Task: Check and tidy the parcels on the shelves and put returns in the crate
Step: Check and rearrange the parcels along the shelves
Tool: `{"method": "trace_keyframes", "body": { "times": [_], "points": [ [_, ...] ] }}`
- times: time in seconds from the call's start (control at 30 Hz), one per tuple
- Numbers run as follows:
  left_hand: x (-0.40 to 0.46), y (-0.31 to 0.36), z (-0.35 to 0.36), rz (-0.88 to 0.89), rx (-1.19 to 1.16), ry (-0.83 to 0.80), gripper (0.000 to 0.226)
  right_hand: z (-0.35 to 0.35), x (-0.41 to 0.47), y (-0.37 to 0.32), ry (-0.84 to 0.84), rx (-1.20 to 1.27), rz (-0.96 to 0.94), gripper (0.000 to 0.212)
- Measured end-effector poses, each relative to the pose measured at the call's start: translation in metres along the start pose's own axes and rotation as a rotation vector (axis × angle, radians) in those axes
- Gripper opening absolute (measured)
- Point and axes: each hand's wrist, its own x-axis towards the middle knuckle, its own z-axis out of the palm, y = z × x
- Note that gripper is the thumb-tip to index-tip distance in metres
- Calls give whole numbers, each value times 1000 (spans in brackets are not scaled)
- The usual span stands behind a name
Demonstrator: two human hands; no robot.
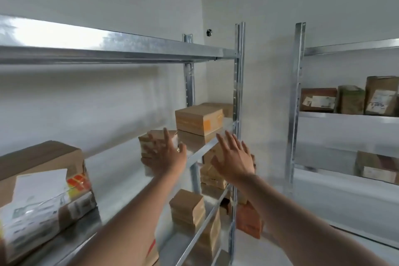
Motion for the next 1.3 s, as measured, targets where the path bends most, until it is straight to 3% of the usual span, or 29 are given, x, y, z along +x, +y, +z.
{"method": "trace_keyframes", "body": {
  "times": [0.2, 0.33, 0.4, 0.57, 0.63, 0.77, 0.93, 1.07, 1.2, 1.3],
  "points": [
    [66, 10, 20, -357, -317, 104, 78, 39, 107, 1, -223, 372, -205, 73],
    [86, 4, 12, -477, -579, 170, 65, 67, 160, -29, -394, 784, -52, 60],
    [91, 4, 4, -480, -666, 184, 60, 79, 177, -41, -431, 941, -16, 52],
    [119, -17, 7, -521, -944, 120, 65, 99, 202, -58, -556, 1025, 32, 31],
    [121, -21, 6, -527, -1009, 119, 52, 102, 211, -61, -626, 1089, 32, 44],
    [102, 7, -21, -392, -1164, 206, 18, 84, 215, -62, -661, 1347, 54, 35],
    [87, 27, -38, -264, -1165, 433, 32, 72, 214, -62, -510, 1510, -207, 38],
    [74, 44, -36, -245, -1098, 552, 47, 67, 212, -60, -514, 1546, -294, 37],
    [63, 56, -25, -318, -1132, 631, 36, 92, 221, -52, -563, 1506, -323, 52],
    [53, 68, -17, -327, -1108, 600, 27, 77, 215, -39, -569, 1502, -333, 48]
  ]
}}
